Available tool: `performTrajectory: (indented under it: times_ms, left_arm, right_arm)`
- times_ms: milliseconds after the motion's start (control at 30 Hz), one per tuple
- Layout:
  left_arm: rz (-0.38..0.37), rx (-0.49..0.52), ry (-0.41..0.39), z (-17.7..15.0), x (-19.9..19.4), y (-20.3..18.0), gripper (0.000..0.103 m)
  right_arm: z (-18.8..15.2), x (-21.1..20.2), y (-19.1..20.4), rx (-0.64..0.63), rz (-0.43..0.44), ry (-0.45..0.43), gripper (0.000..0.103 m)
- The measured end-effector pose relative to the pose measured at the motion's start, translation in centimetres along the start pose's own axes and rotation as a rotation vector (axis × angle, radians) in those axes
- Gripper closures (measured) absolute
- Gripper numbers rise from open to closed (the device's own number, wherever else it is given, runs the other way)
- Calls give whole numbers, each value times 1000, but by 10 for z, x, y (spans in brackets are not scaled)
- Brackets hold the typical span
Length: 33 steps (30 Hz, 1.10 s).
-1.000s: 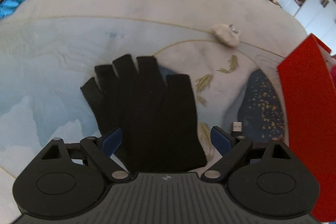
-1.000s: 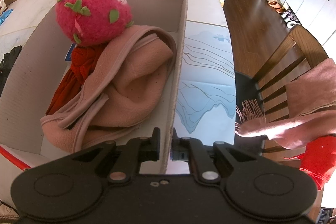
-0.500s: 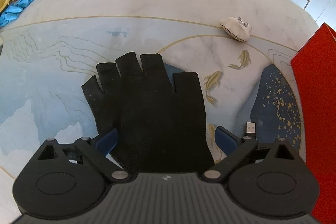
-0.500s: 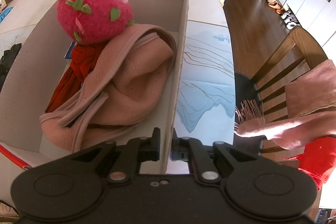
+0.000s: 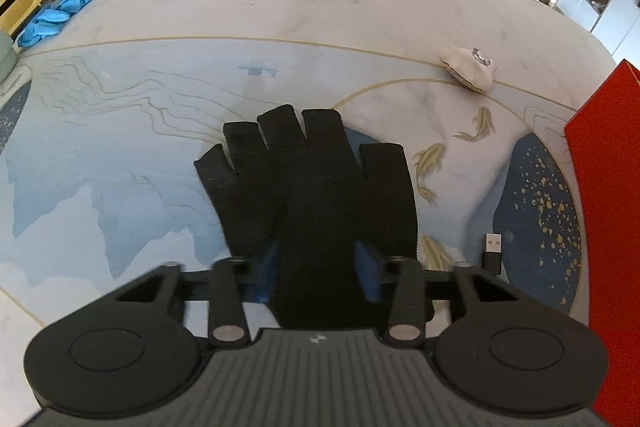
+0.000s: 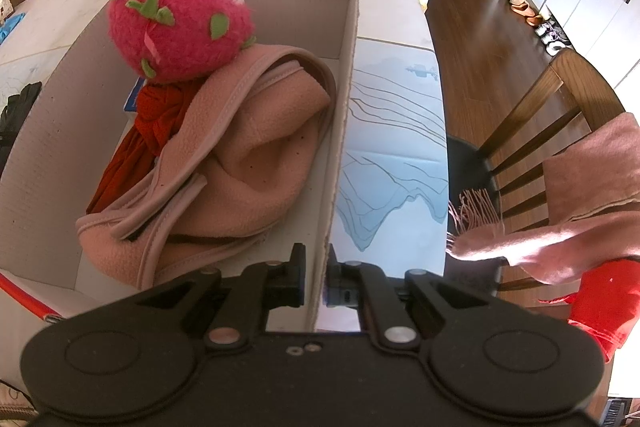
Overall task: Organize objects
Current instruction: 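Move the left tool back and close it on the black gloves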
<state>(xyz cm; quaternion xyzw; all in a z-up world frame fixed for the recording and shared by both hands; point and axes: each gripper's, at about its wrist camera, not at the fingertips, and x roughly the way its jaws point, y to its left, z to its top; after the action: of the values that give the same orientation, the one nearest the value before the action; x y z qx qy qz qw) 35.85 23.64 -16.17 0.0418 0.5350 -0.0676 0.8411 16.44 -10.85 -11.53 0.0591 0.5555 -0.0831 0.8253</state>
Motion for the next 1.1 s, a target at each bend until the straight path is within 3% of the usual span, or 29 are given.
performTrajectory:
  times_ms: [100, 200, 267, 300, 400, 567, 700, 1100]
  left_arm:
    - [-12, -15, 1, -1, -2, 4, 78]
    - [-74, -42, 2, -1, -8, 7, 78]
    - [-69, -41, -9, 0, -13, 6, 77]
    - [-76, -46, -10, 1, -15, 5, 72]
    - [-95, -77, -5, 3, -19, 5, 22]
    - [-92, -94, 3, 6, -19, -4, 21]
    - [-29, -102, 31, 7, -9, -11, 21]
    - [27, -93, 61, 3, 9, -26, 16]
  right_arm:
    - [0, 0, 0, -2, 0, 0, 96]
    - [0, 0, -1, -1, 2, 1, 96]
    - [0, 0, -1, 1, 3, 0, 96]
    - [0, 0, -1, 1, 3, 0, 96]
    - [0, 1, -1, 3, 4, 0, 96]
    - [0, 1, -1, 8, 7, -1, 96]
    - [0, 1, -1, 7, 8, -1, 96]
    - [1, 2, -2, 10, 10, 0, 96]
